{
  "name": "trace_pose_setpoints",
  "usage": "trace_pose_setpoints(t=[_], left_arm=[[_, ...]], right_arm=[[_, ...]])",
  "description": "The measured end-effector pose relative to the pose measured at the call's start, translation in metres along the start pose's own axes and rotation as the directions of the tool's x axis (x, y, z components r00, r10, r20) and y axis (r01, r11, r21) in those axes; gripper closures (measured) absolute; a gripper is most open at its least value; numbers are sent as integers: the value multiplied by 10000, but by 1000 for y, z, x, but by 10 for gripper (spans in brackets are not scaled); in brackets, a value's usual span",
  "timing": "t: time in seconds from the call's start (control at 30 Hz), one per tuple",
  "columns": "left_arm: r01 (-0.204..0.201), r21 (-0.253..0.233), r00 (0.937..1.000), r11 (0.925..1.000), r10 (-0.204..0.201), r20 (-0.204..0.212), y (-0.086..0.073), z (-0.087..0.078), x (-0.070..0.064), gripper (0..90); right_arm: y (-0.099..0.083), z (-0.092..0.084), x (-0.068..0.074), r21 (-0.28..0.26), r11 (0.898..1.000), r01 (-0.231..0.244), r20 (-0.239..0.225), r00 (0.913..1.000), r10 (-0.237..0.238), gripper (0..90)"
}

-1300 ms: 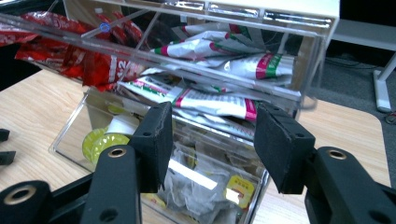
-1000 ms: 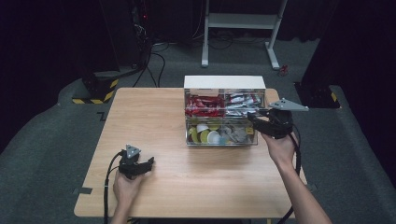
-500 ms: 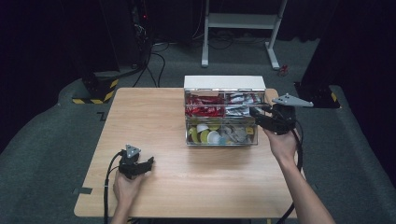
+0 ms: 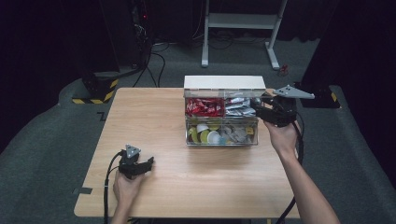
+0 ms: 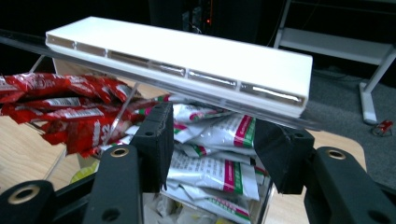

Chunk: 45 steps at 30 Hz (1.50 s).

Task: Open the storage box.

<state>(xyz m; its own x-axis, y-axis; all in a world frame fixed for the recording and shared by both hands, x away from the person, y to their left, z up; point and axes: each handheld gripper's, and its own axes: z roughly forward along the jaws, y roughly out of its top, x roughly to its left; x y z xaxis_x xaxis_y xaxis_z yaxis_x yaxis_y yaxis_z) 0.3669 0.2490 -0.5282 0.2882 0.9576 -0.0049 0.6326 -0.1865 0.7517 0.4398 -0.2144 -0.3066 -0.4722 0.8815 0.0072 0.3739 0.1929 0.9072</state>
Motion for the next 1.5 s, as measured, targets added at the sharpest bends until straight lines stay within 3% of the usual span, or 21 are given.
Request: trace_pose_setpoints(t=[0.47,0.73,1.0,1.27,1.4,1.5], left_arm=[[68,24,10000,10000,-68,54,0,0,1,287],[606,-194,9980,9980,-603,183,6,-4,3,288],[67,-731,9985,9973,-28,539,35,-24,-8,299],[-317,-1482,9894,9884,520,1356,70,-46,-31,313],[-135,-1694,9713,9855,532,2320,94,-56,-41,315],[-276,-1681,9713,9854,662,2284,102,-58,-45,299]], right_arm=[[10,10,-4,27,9998,-220,28,9998,220,482],[14,15,-6,98,9997,-241,32,9997,241,484],[14,17,-7,108,9994,-343,1,9994,343,480],[14,17,-7,91,9994,-344,-45,9994,345,478],[14,17,-8,105,9992,-397,-97,9992,398,478],[14,17,-8,126,9990,-421,-105,9991,423,478]])
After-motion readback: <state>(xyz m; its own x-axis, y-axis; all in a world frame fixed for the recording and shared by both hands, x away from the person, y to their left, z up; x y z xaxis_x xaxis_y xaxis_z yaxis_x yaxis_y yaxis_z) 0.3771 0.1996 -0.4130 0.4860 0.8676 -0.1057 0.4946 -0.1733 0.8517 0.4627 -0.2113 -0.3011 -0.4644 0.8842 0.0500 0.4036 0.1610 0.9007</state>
